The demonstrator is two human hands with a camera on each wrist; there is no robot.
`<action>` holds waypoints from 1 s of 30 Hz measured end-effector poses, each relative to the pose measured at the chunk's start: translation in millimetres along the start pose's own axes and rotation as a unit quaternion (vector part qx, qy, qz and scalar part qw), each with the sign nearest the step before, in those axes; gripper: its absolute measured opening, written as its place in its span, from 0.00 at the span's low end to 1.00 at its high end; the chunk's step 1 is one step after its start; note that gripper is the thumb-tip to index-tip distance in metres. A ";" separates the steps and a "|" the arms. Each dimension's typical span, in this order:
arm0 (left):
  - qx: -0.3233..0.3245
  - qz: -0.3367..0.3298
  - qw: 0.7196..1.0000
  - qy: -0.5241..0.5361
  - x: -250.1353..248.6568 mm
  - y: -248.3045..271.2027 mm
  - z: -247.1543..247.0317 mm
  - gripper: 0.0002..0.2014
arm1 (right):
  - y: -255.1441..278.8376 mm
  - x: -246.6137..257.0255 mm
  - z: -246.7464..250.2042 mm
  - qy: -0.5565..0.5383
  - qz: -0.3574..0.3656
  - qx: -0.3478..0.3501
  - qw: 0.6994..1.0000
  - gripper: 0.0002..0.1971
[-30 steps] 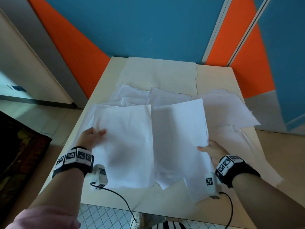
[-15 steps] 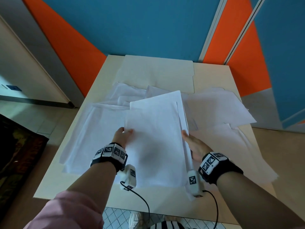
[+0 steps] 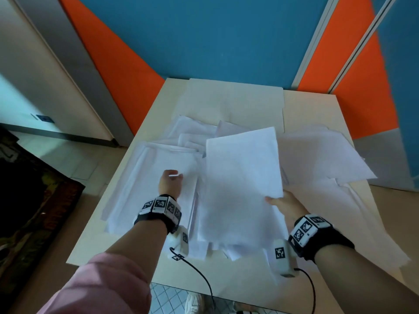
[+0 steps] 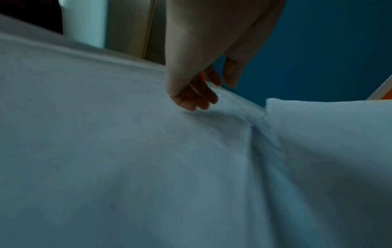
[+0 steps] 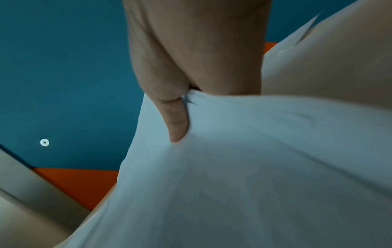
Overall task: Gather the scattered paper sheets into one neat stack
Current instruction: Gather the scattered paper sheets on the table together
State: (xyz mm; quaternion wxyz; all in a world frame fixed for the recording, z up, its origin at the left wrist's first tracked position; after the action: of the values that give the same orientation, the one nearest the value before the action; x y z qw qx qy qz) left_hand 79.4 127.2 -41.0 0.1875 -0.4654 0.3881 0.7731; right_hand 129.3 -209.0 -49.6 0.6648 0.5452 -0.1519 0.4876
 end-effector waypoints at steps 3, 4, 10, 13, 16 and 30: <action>-0.078 -0.025 0.980 -0.180 -0.3 -21.2 52.0 0.16 | -4.1 0.2 5.3 -0.006 -0.005 -0.017 1.000 0.18; -0.106 -0.014 0.970 -0.219 1.8 -25.2 68.9 0.17 | -4.8 0.7 3.4 -0.007 -0.004 -0.017 1.000 0.19; -0.137 0.109 0.925 -0.337 22.3 -30.9 123.9 0.50 | -6.6 -2.3 -12.7 -0.004 -0.017 -0.023 1.000 0.20; -0.108 0.102 0.921 -0.360 23.8 -43.8 132.5 0.49 | -6.2 -1.4 -16.8 -0.002 -0.018 -0.030 0.999 0.20; -0.081 0.064 0.938 -0.331 22.0 -48.2 136.3 0.23 | -6.0 0.1 -16.3 -0.004 -0.020 -0.045 0.999 0.19; -0.036 -0.005 0.988 -0.152 16.5 -38.5 154.6 0.16 | 0.3 1.9 -12.8 0.022 -0.027 -0.090 0.995 0.18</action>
State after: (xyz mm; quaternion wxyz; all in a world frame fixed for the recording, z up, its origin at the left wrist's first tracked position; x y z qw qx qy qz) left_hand 7.5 270.0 -30.6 0.2306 -0.3510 0.3246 0.8475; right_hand 125.7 -196.9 -52.7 0.7272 0.4762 -0.1656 0.4659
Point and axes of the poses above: each hand's wrist, its own y-axis away from the middle knuckle, its own z-axis out of the back of the hand, x = y × z, the point moved 8 cm from there along -y, towards the middle knuckle, and after that the axes turned 10 degrees about y, right-handed, at the moved point
